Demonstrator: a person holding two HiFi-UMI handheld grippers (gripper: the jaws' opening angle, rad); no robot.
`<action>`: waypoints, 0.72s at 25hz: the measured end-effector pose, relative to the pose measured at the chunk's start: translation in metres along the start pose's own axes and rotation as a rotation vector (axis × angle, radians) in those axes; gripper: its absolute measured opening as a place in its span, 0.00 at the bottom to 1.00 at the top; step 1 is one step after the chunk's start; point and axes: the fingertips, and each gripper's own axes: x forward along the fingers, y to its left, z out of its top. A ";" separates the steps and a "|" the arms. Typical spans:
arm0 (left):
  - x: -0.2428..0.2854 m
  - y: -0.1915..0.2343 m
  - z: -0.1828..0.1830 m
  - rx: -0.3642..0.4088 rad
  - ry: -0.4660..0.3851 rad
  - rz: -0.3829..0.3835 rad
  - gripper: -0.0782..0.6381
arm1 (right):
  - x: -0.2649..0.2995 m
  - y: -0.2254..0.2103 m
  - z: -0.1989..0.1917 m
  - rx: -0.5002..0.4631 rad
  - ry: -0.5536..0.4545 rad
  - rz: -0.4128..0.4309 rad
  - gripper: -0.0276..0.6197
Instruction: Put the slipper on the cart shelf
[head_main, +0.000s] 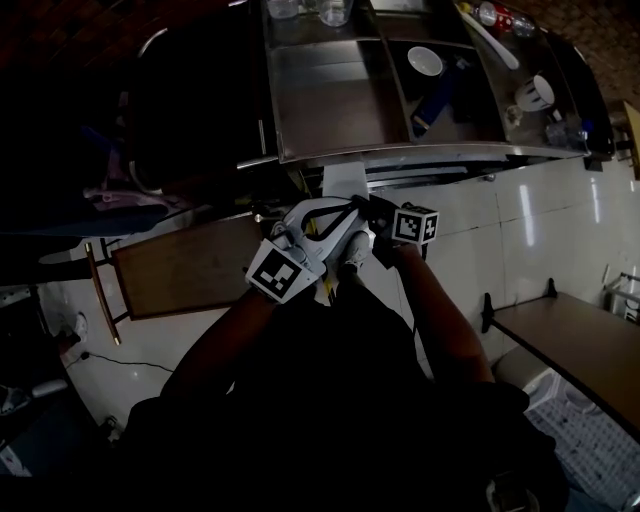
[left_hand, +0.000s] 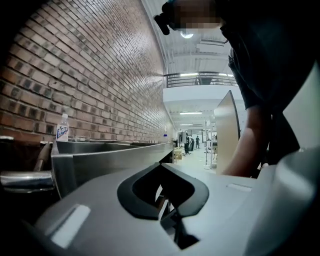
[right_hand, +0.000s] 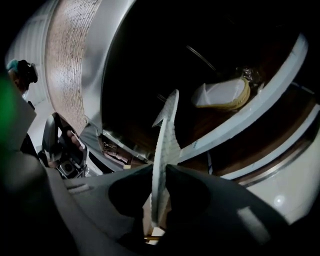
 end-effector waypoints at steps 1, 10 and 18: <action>0.004 0.001 -0.002 -0.003 0.006 0.006 0.11 | 0.001 -0.006 0.005 -0.007 -0.003 -0.006 0.14; 0.031 0.015 -0.011 -0.010 0.022 0.059 0.11 | 0.016 -0.039 0.051 -0.199 -0.058 -0.089 0.14; 0.043 0.023 -0.020 -0.037 0.045 0.080 0.11 | 0.037 -0.050 0.091 -0.302 -0.122 -0.097 0.14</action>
